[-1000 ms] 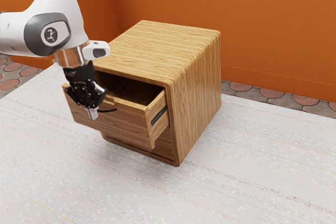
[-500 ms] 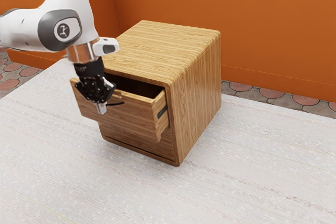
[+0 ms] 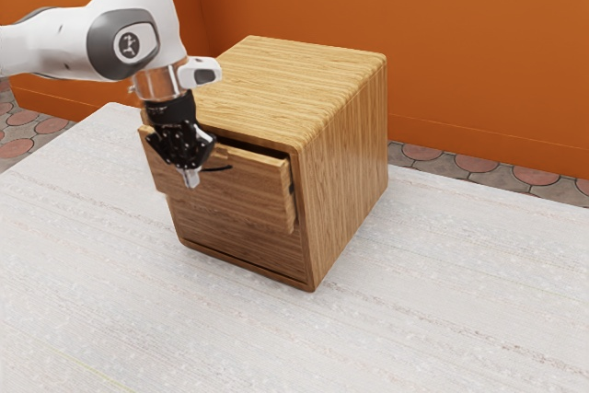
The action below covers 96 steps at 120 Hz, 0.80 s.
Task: Push the drawer handle with one arm to close the drawer
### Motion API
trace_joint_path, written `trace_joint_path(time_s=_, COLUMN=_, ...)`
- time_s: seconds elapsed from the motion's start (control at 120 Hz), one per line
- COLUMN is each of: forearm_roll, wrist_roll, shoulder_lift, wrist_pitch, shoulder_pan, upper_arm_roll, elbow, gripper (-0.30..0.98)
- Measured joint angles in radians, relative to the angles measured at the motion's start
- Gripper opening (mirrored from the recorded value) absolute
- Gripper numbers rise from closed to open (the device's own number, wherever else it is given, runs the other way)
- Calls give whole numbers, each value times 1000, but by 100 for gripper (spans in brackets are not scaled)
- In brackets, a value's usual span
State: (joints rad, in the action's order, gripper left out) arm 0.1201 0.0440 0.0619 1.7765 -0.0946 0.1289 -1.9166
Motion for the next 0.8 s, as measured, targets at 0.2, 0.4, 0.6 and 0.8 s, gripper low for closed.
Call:
trace_joint_path(time_s=0.2, forearm_roll=-5, wrist_roll=0, shoulder_lift=-61, wrist_pitch=2, shoulder_pan=-3, upper_arm_roll=5, elbow=61, gripper=-10)
trace_joint_path(time_s=0.4, forearm_roll=-9, wrist_roll=0, shoulder_lift=-116, wrist_pitch=13, shoulder_pan=5, upper_arm_roll=16, elbow=106, gripper=-9)
trace_joint_path(time_s=0.6, forearm_roll=-1, wrist_roll=1, shoulder_lift=10, wrist_pitch=18, shoulder_pan=38, upper_arm_roll=19, elbow=34, gripper=-9)
trace_joint_path(time_s=0.8, forearm_roll=-1, wrist_roll=-17, shoulder_lift=302, wrist_pitch=-201, shoulder_pan=37, upper_arm_roll=17, elbow=96, gripper=14)
